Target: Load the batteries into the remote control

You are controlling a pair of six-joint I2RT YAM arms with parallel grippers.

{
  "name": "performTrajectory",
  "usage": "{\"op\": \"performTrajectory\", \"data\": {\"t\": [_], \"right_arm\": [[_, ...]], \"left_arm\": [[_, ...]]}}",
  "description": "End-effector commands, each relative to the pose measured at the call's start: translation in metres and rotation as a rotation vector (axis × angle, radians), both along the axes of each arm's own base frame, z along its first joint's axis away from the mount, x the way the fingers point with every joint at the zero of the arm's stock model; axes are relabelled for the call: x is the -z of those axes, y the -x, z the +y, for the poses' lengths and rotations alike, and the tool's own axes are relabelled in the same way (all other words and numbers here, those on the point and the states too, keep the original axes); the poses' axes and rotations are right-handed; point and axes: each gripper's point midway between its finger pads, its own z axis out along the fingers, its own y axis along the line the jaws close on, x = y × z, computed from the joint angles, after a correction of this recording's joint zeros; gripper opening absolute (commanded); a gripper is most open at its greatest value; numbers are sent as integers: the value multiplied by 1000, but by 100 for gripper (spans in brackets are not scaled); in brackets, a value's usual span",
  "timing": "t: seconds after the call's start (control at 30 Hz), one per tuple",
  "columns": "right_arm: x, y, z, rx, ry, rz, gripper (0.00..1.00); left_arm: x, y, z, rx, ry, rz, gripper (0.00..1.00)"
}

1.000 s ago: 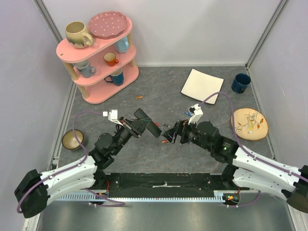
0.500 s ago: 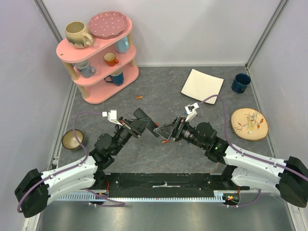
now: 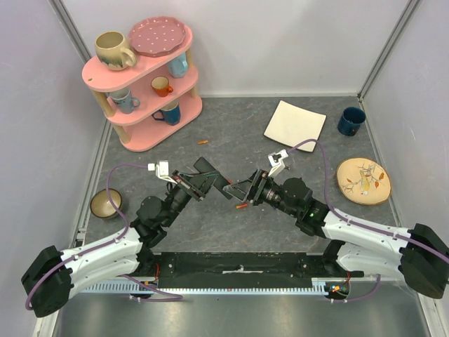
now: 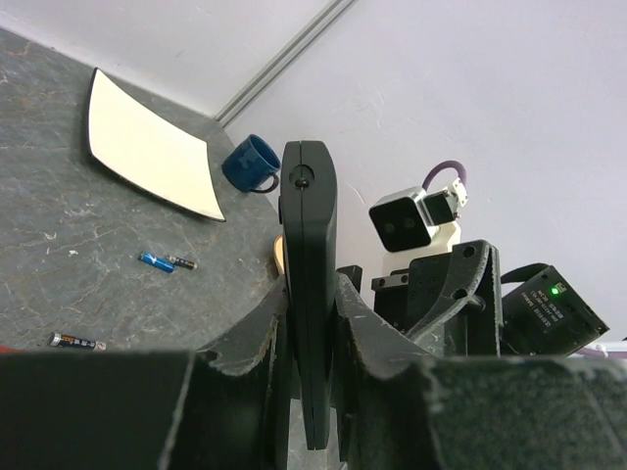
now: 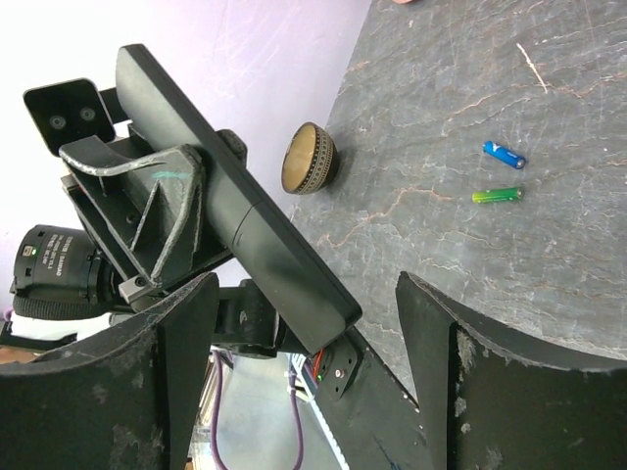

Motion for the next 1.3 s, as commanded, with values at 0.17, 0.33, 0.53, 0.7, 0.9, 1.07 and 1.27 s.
{"op": "performTrajectory", "data": {"t": [0.17,0.33,0.53,0.7,0.9,1.07,1.27], "right_arm": [[-11,-13,1,47,-45,-10,79],[-6,-14,1,51,-51,5,75],[-5,-15,3,50,-53,9,73],[-6,-15,3,50,-59,5,72],[-6,-17,6,47,-59,7,72],[-2,-16,7,40,-51,14,67],[3,-15,6,40,-34,22,57]], "left_arm": [[-17,1,6,-14,49,-57,2],[-14,2,6,-11,51,-54,2],[-15,3,7,-12,53,-58,2],[-16,3,7,-10,54,-62,2],[-14,3,6,-8,52,-59,2],[-15,3,5,-4,52,-63,2],[-17,4,4,1,56,-68,2]]}}
